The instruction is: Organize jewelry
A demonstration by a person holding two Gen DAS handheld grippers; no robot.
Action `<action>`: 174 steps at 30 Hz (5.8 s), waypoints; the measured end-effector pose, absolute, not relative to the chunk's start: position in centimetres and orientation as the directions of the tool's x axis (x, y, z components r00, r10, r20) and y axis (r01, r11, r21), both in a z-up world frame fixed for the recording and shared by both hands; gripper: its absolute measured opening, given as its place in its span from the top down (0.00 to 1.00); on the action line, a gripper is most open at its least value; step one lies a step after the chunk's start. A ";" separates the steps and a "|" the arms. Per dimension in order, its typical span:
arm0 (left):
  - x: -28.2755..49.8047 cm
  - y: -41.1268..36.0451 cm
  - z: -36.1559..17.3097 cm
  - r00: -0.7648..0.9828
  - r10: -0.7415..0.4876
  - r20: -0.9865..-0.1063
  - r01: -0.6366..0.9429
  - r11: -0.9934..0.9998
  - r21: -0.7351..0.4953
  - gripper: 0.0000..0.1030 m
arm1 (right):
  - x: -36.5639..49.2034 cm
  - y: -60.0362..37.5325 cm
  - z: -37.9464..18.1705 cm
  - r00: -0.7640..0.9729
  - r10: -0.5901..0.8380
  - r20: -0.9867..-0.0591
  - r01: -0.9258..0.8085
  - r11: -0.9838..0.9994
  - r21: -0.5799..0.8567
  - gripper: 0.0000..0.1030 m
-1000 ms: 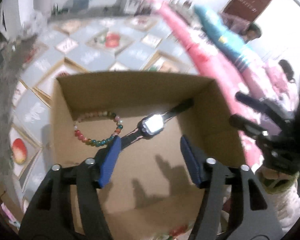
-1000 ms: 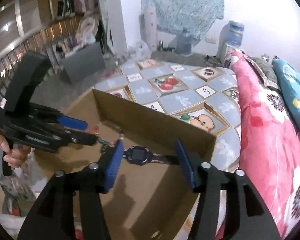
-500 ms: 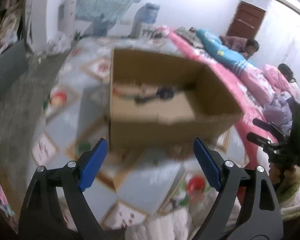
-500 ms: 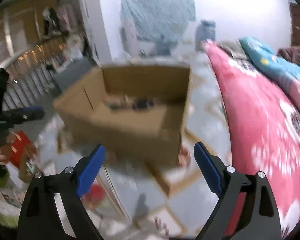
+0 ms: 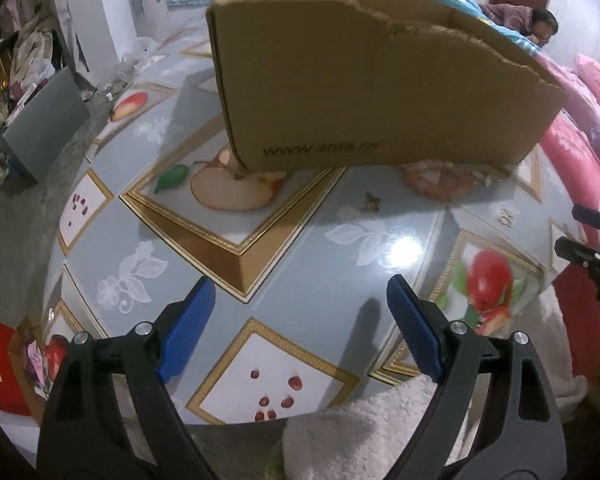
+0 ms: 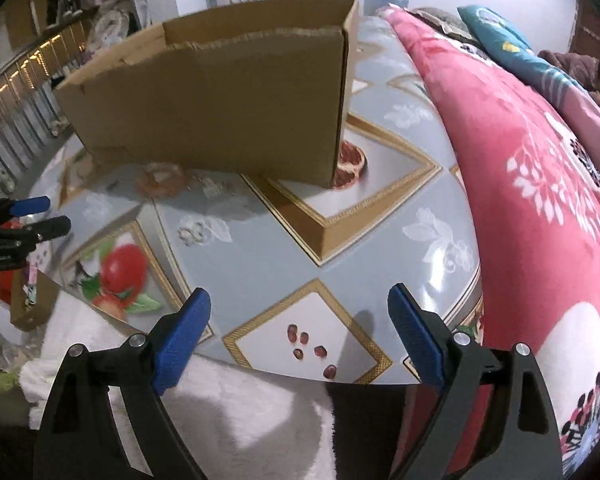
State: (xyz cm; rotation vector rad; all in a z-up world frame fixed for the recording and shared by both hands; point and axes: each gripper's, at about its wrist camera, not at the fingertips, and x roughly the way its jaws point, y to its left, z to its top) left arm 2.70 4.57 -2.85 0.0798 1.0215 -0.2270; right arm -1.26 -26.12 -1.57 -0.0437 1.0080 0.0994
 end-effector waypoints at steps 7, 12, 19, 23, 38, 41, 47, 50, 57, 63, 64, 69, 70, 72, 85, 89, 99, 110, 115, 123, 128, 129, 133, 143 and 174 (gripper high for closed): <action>3.1 4.0 -3.9 0.517 -0.117 -0.848 0.231 0.973 0.006 0.18 | -1.0 -26.0 -2.7 0.524 0.022 -0.851 -0.087 0.996 -0.028 0.15; 3.3 3.9 -4.1 0.519 -0.098 -0.849 0.223 0.975 0.023 0.14 | -0.9 -25.8 -2.9 0.533 0.005 -0.846 -0.087 0.995 -0.049 0.10; 3.9 4.1 -4.5 0.510 -0.075 -0.857 0.199 0.980 0.032 0.08 | -0.7 -25.7 -3.1 0.527 -0.007 -0.850 -0.081 0.995 -0.059 0.06; 4.0 3.9 -4.7 0.509 -0.064 -0.858 0.207 0.977 0.049 0.07 | -0.5 -25.8 -3.2 0.527 -0.012 -0.850 -0.088 0.994 -0.069 0.06; 3.6 3.8 -4.7 0.502 -0.067 -0.862 0.217 0.975 0.050 0.07 | -0.5 -26.1 -3.2 0.521 0.017 -0.854 -0.112 0.993 -0.048 0.06; 3.7 3.8 -4.7 0.502 -0.066 -0.862 0.217 0.975 0.051 0.07 | -0.4 -26.1 -3.2 0.520 0.017 -0.854 -0.113 0.992 -0.049 0.06; 3.7 3.9 -4.7 0.496 -0.071 -0.865 0.224 0.973 0.049 0.07 | -0.4 -26.1 -3.3 0.519 0.016 -0.855 -0.111 0.993 -0.048 0.06; 3.8 3.8 -4.7 0.494 -0.068 -0.867 0.221 0.974 0.049 0.07 | -0.4 -26.1 -3.2 0.518 0.017 -0.855 -0.111 0.993 -0.048 0.06; 3.8 3.8 -4.8 0.492 -0.067 -0.868 0.217 0.975 0.048 0.07 | -0.4 -26.1 -3.3 0.518 0.016 -0.855 -0.110 0.993 -0.048 0.06; 3.8 3.9 -4.8 0.489 -0.070 -0.869 0.218 0.975 0.044 0.07 | -0.3 -26.1 -3.3 0.518 0.016 -0.855 -0.110 0.993 -0.047 0.06; 3.8 3.9 -4.8 0.489 -0.070 -0.869 0.219 0.975 0.045 0.07 | -0.3 -26.1 -3.3 0.518 0.016 -0.855 -0.110 0.993 -0.047 0.06; 3.8 3.9 -4.8 0.488 -0.069 -0.870 0.222 0.974 0.047 0.07 | -0.3 -26.1 -3.3 0.518 0.016 -0.855 -0.110 0.993 -0.048 0.06; 3.8 3.9 -4.8 0.488 -0.069 -0.870 0.221 0.974 0.046 0.07 | -0.3 -26.1 -3.3 0.517 0.016 -0.856 -0.110 0.993 -0.048 0.06; 3.8 3.8 -4.7 0.488 -0.069 -0.870 0.221 0.974 0.046 0.07 | -0.3 -26.0 -3.3 0.517 0.014 -0.856 -0.110 0.993 -0.050 0.06; 3.4 3.7 -4.7 0.502 -0.066 -0.862 0.224 0.973 0.056 0.07 | -0.1 -26.1 -3.4 0.510 0.020 -0.860 -0.121 0.991 -0.049 0.06; 3.1 3.9 -4.5 0.508 -0.079 -0.858 0.227 0.973 0.045 0.07 | -0.3 -26.6 -3.0 0.532 0.041 -0.845 -0.115 0.993 -0.024 0.06; 0.8 3.6 -1.5 0.644 -0.194 -0.740 0.303 0.953 0.014 0.12 | -2.2 -26.2 1.1 0.673 0.192 -0.714 -0.189 0.978 0.085 0.07; 1.6 2.0 -1.1 0.646 -0.286 -0.708 0.407 0.913 0.003 0.58 | -1.3 -23.3 0.3 0.615 0.332 -0.715 -0.312 0.935 0.165 0.33; 2.0 1.0 -1.6 0.632 -0.310 -0.711 0.456 0.890 0.018 0.67 | -0.5 -23.0 -0.8 0.570 0.361 -0.738 -0.315 0.926 0.210 0.47; 2.2 0.0 -2.2 0.620 -0.320 -0.717 0.489 0.872 0.034 0.70 | 0.4 -22.8 -1.7 0.553 0.335 -0.763 -0.313 0.932 0.183 0.56; 2.4 -0.2 -2.4 0.613 -0.326 -0.720 0.491 0.871 0.023 0.70 | 0.8 -22.2 -1.8 0.551 0.309 -0.775 -0.328 0.934 0.139 0.64; 2.5 -0.2 -2.4 0.611 -0.328 -0.720 0.491 0.871 0.019 0.70 | 0.8 -22.1 -1.9 0.550 0.307 -0.777 -0.332 0.934 0.134 0.64; 2.2 -0.4 -2.0 0.602 -0.365 -0.710 0.509 0.861 -0.012 0.71 | 0.8 -21.8 -1.9 0.550 0.300 -0.779 -0.341 0.932 0.119 0.68; 0.9 -2.0 -2.3 0.570 -0.416 -0.709 0.555 0.831 -0.041 0.71 | 1.1 -21.1 -2.3 0.560 0.251 -0.790 -0.339 0.939 0.058 0.75; 0.4 -1.6 -2.1 0.579 -0.420 -0.699 0.551 0.834 -0.044 0.71 | 1.3 -23.4 -1.9 0.544 0.283 -0.790 -0.243 0.954 0.175 0.89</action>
